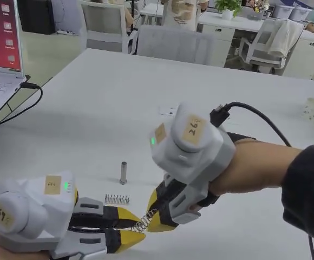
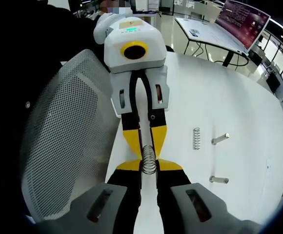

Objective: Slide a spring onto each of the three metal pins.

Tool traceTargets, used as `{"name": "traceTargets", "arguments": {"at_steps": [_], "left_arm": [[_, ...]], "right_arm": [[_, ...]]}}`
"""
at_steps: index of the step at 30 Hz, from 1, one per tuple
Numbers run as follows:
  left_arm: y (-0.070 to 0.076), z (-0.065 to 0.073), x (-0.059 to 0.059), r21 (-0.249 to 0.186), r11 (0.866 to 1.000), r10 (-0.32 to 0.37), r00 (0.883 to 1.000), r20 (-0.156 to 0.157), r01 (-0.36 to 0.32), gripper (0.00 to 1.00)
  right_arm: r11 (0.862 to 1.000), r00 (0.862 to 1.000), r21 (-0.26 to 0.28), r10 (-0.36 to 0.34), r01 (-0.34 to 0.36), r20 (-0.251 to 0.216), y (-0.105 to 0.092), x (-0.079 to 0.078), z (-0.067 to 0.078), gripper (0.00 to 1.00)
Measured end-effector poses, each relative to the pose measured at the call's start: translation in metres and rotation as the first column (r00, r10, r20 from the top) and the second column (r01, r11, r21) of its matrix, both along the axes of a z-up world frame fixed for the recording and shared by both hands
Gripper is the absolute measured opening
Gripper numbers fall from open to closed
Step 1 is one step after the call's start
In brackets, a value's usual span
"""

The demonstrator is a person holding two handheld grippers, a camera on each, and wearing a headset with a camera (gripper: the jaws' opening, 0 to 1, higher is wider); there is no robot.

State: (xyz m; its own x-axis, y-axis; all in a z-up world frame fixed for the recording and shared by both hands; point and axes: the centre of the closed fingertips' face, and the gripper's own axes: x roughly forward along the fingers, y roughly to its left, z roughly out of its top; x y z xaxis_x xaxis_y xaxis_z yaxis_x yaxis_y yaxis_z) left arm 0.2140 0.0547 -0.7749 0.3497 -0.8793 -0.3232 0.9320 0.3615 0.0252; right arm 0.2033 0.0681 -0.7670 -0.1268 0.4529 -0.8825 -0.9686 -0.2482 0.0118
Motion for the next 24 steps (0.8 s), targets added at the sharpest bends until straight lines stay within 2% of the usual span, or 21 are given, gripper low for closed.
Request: {"name": "traceTargets", "arguments": {"at_steps": [12, 24], "left_arm": [[-0.0041, -0.0026, -0.0029, -0.002, 1.0, -0.016, 1.0, -0.007, 0.016, 0.02], [-0.0051, -0.0057, -0.0018, 0.001, 1.0, -0.017, 1.0, -0.009, 0.017, 0.03]], "right_arm": [[0.999, 0.999, -0.027, 0.03, -0.03, 0.014, 0.0045, -0.0053, 0.0006, 0.08], [0.998, 0.999, -0.047, 0.041, -0.039, 0.026, 0.0058, -0.0042, -0.0019, 0.08]]}}
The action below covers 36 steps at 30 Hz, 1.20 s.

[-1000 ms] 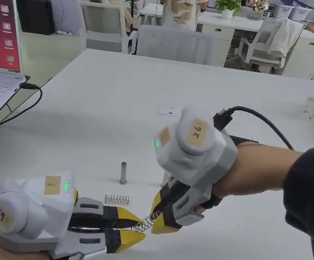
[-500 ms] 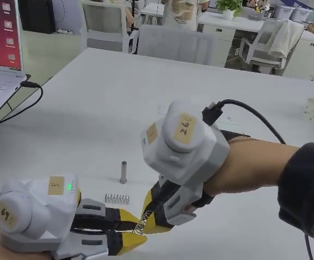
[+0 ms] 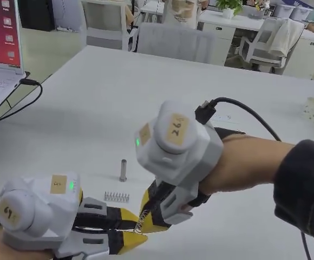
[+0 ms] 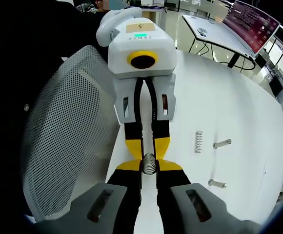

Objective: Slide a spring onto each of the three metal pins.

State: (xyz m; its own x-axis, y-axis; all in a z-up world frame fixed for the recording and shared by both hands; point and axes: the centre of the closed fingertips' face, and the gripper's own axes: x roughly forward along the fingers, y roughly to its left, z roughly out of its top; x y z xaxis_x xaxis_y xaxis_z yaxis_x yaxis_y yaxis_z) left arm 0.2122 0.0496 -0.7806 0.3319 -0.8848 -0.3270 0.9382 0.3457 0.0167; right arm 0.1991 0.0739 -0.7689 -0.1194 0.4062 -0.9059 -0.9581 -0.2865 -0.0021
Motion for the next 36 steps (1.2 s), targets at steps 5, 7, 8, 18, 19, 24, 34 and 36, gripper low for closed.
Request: {"name": "traceTargets", "arguments": {"at_steps": [5, 7, 8, 18, 19, 24, 34, 36], "left_arm": [[0.0, 0.0, 0.0, 0.0, 1.0, -0.002, 1.0, 0.0, 0.002, 0.03], [0.001, 0.0, 0.0, -0.003, 1.0, 0.0, 1.0, -0.001, 0.0, 0.03], [0.001, 0.0, 0.0, -0.004, 1.0, 0.001, 1.0, -0.001, -0.001, 0.03], [0.004, -0.007, 0.001, 0.002, 1.0, 0.021, 0.999, -0.024, -0.021, 0.15], [0.005, -0.007, 0.002, 0.0, 1.0, 0.025, 0.999, -0.026, -0.025, 0.15], [0.009, -0.008, 0.006, -0.006, 0.998, 0.055, 0.998, -0.033, -0.055, 0.26], [0.021, -0.011, 0.014, -0.001, 0.992, 0.127, 0.991, -0.051, -0.127, 0.46], [0.024, -0.012, 0.016, 0.001, 0.989, 0.146, 0.988, -0.055, -0.146, 0.5]], "right_arm": [[1.0, 1.0, -0.005, -0.001, 0.001, 0.0, 0.0, 0.0, -0.001, 0.08], [1.0, 1.0, -0.005, -0.003, 0.003, 0.001, 0.0, 0.001, 0.0, 0.08], [1.0, 1.0, -0.005, -0.005, 0.005, 0.0, 0.0, 0.001, 0.0, 0.08], [1.0, 1.0, -0.008, -0.025, 0.025, 0.012, -0.005, 0.01, 0.001, 0.08], [1.0, 1.0, -0.009, -0.028, 0.028, 0.014, -0.006, 0.011, 0.001, 0.08], [0.999, 0.999, -0.012, -0.042, 0.042, 0.018, -0.009, 0.016, 0.001, 0.08], [0.998, 0.998, -0.011, -0.064, 0.065, 0.021, -0.016, 0.022, 0.002, 0.08], [0.997, 0.997, -0.01, -0.071, 0.072, 0.019, -0.017, 0.023, 0.002, 0.08]]}}
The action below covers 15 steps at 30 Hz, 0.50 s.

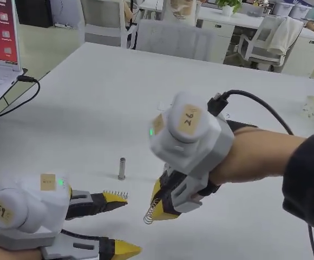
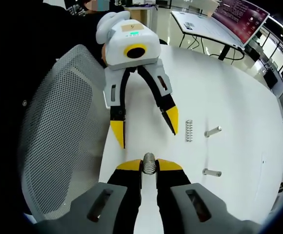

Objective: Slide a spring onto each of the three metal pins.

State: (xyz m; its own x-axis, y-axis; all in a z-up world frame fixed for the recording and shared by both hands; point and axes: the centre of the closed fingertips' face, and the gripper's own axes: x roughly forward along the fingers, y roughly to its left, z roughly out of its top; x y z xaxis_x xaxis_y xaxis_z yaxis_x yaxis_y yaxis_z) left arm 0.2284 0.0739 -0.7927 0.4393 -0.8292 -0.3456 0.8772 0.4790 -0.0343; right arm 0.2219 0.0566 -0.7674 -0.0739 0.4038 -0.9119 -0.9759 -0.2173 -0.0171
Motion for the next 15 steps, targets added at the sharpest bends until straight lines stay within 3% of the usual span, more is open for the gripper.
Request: {"name": "traceTargets", "arguments": {"at_steps": [15], "left_arm": [[0.019, -0.001, 0.007, -0.006, 0.997, 0.083, 0.997, 0.001, -0.083, 0.66]], "right_arm": [[0.999, 0.999, -0.007, -0.048, 0.048, 0.001, -0.014, 0.012, 0.0, 0.08]]}}
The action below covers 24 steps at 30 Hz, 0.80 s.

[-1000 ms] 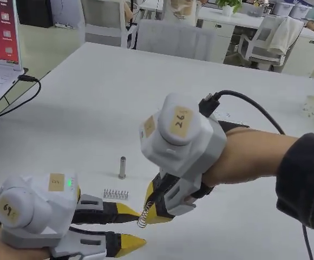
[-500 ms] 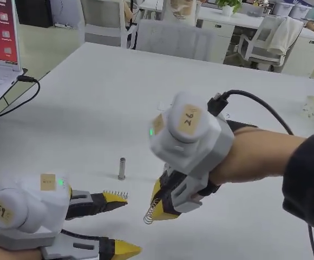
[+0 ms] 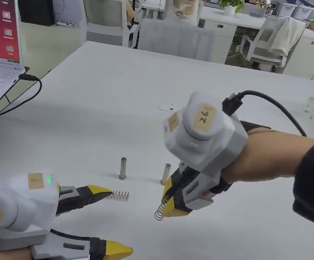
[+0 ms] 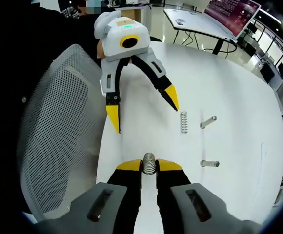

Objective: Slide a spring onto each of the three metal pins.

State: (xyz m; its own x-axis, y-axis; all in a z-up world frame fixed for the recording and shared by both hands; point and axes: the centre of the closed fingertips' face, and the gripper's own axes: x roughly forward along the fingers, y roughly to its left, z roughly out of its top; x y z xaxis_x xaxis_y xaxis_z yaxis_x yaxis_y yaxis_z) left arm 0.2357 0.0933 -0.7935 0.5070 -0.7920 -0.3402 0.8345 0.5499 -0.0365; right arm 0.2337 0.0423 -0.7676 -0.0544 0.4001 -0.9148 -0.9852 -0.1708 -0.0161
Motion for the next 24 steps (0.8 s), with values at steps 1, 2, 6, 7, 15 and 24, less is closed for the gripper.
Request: {"name": "traceTargets", "arguments": {"at_steps": [1, 2, 6, 7, 15, 24], "left_arm": [[0.001, 0.0, 0.001, -0.002, 1.0, 0.004, 1.0, 0.0, -0.004, 0.66], [0.002, 0.0, 0.002, -0.004, 1.0, 0.008, 1.0, 0.002, -0.008, 0.67], [0.006, 0.0, 0.004, -0.004, 1.0, 0.023, 1.0, 0.002, -0.023, 0.7], [0.007, -0.001, 0.005, -0.003, 1.0, 0.028, 1.0, 0.002, -0.028, 0.7], [0.013, -0.002, 0.01, 0.0, 0.998, 0.064, 0.998, 0.003, -0.064, 0.76], [0.018, -0.004, 0.011, 0.006, 0.997, 0.079, 0.997, 0.002, -0.079, 0.8]], "right_arm": [[1.0, 1.0, 0.001, -0.003, 0.003, -0.001, 0.0, 0.001, 0.0, 0.08], [1.0, 1.0, 0.001, -0.006, 0.006, -0.002, -0.001, 0.001, 0.0, 0.08], [1.0, 1.0, -0.002, -0.016, 0.016, 0.004, -0.005, 0.006, 0.001, 0.08], [1.0, 1.0, 0.0, -0.021, 0.021, 0.003, -0.006, 0.008, 0.001, 0.08], [0.999, 0.999, -0.002, -0.047, 0.047, 0.013, -0.012, 0.02, 0.005, 0.08], [0.997, 0.996, -0.005, -0.08, 0.08, 0.041, -0.02, 0.04, 0.014, 0.08]]}}
